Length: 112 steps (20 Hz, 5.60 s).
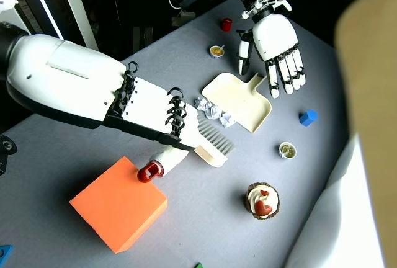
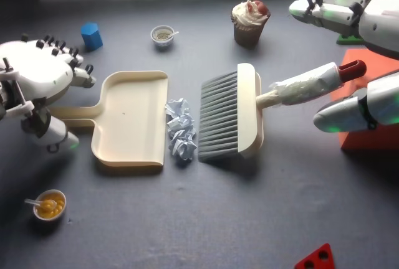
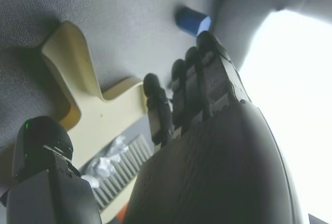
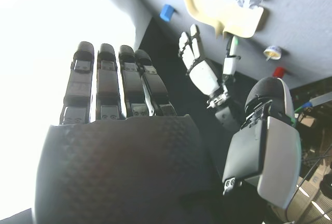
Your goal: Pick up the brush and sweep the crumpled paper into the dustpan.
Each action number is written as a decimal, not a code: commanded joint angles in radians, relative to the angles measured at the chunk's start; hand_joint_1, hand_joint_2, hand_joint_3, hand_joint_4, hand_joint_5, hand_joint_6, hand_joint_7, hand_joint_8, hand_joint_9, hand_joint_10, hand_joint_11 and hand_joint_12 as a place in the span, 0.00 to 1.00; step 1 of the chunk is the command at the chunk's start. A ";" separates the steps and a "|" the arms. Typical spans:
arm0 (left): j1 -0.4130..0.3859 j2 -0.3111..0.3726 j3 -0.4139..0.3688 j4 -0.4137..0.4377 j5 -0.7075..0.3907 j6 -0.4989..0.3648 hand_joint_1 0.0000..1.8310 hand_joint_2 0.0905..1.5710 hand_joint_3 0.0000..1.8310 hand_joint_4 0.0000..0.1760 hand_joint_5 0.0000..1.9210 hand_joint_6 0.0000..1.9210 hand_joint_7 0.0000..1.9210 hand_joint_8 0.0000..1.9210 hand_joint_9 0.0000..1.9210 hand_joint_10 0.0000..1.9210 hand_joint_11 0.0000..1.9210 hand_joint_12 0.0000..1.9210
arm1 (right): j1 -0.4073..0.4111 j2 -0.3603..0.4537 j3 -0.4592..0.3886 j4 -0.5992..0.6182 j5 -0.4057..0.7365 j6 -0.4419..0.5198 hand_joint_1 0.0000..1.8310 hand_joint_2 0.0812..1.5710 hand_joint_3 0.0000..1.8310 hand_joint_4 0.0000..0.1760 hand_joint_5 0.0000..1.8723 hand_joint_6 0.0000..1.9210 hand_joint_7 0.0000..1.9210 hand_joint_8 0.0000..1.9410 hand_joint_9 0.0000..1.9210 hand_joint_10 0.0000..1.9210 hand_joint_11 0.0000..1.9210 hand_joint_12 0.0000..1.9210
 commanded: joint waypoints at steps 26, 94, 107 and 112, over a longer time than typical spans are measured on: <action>-0.030 -0.038 0.006 -0.021 -0.126 0.115 0.62 0.68 0.00 0.00 0.53 0.47 0.17 0.00 0.13 0.00 0.10 0.11 | -0.008 0.012 0.067 -0.933 0.092 1.021 0.00 0.58 0.00 0.00 0.00 0.00 0.01 0.00 0.03 0.00 0.04 0.01; -0.199 -0.114 0.137 0.008 -0.024 0.145 0.60 0.69 0.00 0.00 0.52 0.49 0.18 0.00 0.15 0.00 0.08 0.30 | -0.272 -0.698 0.236 -3.100 -1.387 2.971 0.64 0.58 0.00 0.00 0.03 0.00 0.01 0.00 0.02 0.00 0.06 0.00; -0.201 -0.113 0.135 0.006 -0.028 0.145 0.60 0.69 0.00 0.00 0.52 0.49 0.19 0.00 0.16 0.00 0.07 0.29 | -0.307 -0.769 0.352 -3.096 -1.362 3.028 0.65 0.58 0.00 0.00 0.06 0.01 0.03 0.01 0.03 0.01 0.07 0.01; -0.204 -0.112 0.135 0.004 -0.028 0.145 0.59 0.69 0.00 0.00 0.52 0.50 0.18 0.00 0.13 0.00 0.03 0.28 | -0.307 -0.765 0.343 -3.112 -1.362 3.034 0.71 0.64 0.00 0.00 0.30 0.02 0.31 0.02 0.34 0.03 0.32 0.11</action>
